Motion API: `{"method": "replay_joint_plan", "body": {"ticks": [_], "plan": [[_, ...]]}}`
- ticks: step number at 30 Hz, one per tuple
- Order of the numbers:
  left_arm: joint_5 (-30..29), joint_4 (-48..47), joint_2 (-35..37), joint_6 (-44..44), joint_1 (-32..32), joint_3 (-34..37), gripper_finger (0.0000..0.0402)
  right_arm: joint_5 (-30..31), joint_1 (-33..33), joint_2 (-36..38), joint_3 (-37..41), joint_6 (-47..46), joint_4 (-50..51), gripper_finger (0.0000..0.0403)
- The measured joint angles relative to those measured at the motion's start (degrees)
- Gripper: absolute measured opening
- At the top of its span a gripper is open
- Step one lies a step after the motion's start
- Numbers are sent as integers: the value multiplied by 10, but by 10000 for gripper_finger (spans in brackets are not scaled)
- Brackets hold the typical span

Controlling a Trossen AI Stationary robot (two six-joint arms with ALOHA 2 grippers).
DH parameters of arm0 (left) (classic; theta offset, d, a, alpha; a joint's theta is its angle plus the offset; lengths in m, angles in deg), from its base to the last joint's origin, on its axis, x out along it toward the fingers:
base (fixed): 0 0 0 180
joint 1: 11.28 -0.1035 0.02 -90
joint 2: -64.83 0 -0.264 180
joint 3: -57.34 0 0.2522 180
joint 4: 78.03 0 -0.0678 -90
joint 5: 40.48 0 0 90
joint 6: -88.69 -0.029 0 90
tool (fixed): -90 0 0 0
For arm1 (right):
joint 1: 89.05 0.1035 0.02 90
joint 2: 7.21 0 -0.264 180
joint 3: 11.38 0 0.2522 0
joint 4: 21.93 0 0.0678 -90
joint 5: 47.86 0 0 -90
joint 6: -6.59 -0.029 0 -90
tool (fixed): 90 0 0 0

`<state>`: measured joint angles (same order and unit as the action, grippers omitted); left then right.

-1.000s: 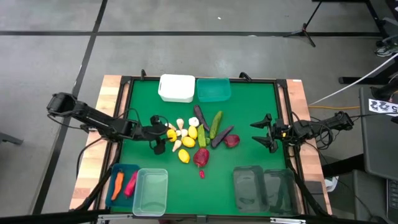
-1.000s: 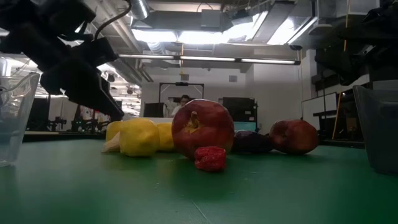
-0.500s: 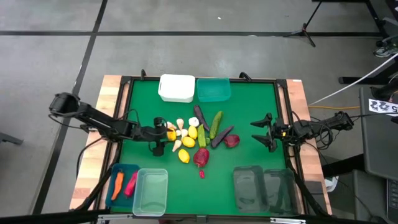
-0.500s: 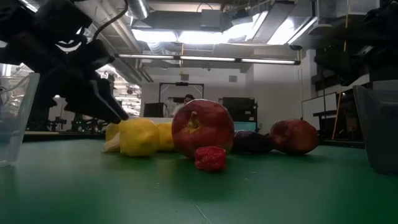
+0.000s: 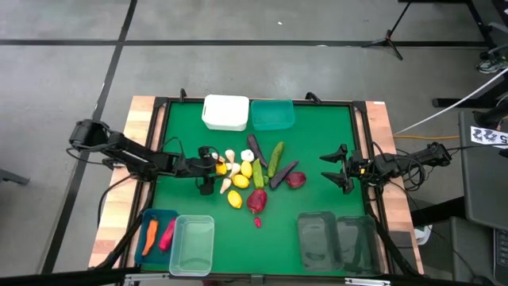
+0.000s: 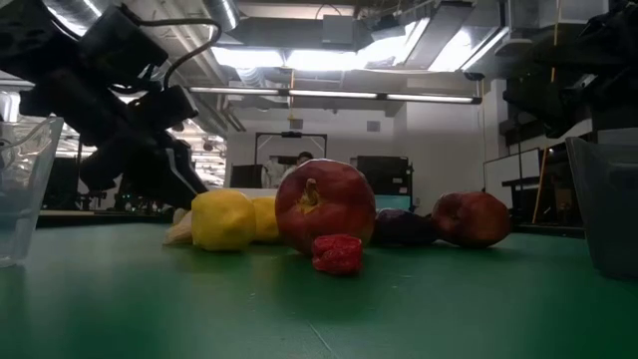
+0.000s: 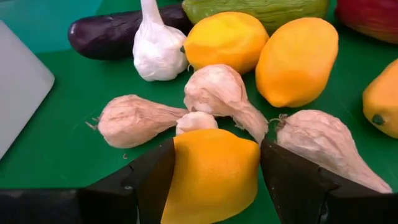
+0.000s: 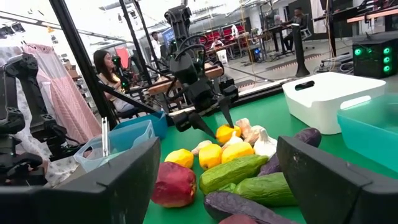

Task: Sort produce into baskets
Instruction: Put the lemon into the transparent bin

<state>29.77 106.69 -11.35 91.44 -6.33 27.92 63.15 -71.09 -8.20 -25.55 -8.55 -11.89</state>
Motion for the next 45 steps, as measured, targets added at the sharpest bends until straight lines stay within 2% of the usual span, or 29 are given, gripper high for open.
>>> {"method": "replay_joint_plan", "body": {"ticks": [9, 19, 23, 35, 42, 45], "plan": [[-2, -11, -2, 14, 0, 0, 227, 0, 0, 0, 0, 0, 0, 321], [-4, -14, -2, 39, 0, 0, 152, 0, 0, 0, 0, 0, 0, 321], [-7, -12, -2, 56, 0, 0, 135, 0, 0, 0, 0, 0, 0, 321], [-5, -48, 9, 88, -1, -52, 130, -2, 0, 0, 0, -12, 0, 321], [-45, -71, 36, 122, -9, -92, 129, -6, 0, 0, 0, -12, 1, 321], [-83, -80, 52, 139, -22, -108, 129, -6, 0, 0, 0, -12, 1, 321]]}}
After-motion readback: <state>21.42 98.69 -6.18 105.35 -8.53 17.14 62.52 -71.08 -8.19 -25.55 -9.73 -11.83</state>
